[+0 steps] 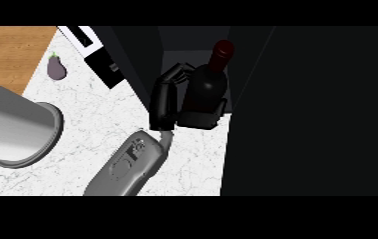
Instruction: Pick up the wine, place it into the cabinet and close the cabinet
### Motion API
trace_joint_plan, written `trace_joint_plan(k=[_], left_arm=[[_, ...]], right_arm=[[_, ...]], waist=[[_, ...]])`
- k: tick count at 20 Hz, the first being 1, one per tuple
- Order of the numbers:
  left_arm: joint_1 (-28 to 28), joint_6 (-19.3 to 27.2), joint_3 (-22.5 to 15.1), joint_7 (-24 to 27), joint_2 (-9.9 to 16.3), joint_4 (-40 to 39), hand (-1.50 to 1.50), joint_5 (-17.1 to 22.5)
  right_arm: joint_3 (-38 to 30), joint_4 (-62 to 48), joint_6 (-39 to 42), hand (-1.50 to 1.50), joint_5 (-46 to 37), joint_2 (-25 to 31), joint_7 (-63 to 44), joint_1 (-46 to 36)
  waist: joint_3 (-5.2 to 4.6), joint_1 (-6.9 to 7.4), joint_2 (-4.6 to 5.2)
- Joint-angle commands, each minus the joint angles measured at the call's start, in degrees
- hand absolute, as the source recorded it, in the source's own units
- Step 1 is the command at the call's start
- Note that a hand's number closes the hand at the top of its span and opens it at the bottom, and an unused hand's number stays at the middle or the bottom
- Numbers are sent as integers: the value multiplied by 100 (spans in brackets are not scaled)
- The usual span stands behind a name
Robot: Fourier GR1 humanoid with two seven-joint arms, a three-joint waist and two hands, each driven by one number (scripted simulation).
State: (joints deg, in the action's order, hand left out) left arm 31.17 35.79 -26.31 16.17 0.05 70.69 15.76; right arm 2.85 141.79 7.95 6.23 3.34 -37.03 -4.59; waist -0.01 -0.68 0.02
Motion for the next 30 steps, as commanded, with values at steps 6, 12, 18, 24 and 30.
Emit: trace_joint_plan(k=[6, 12, 18, 24, 30], left_arm=[[-127, 89, 99, 799, -4, -600, 150, 261], [486, -64, 504, 730, -5, -1000, 150, 558], [1005, -411, 791, 1050, -3, -1979, 150, 871], [1519, -1012, 1481, 824, 26, -2620, 150, 813], [1679, -1071, 1635, 1047, 2, -3209, 150, 728]], right_arm=[[-68, 681, -59, -150, 345, -10, -286, 140], [-86, 663, -165, -150, 381, 64, -537, -114], [-129, 546, -105, -150, 464, 35, -371, -96], [-90, 670, -54, -150, 349, -50, -195, 172], [24, 759, 61, -150, 390, -104, -80, 563]], waist=[[0, 7, -4], [-1, -1, -1], [-1, -44, 11], [0, -38, 10], [1, -33, 6]])
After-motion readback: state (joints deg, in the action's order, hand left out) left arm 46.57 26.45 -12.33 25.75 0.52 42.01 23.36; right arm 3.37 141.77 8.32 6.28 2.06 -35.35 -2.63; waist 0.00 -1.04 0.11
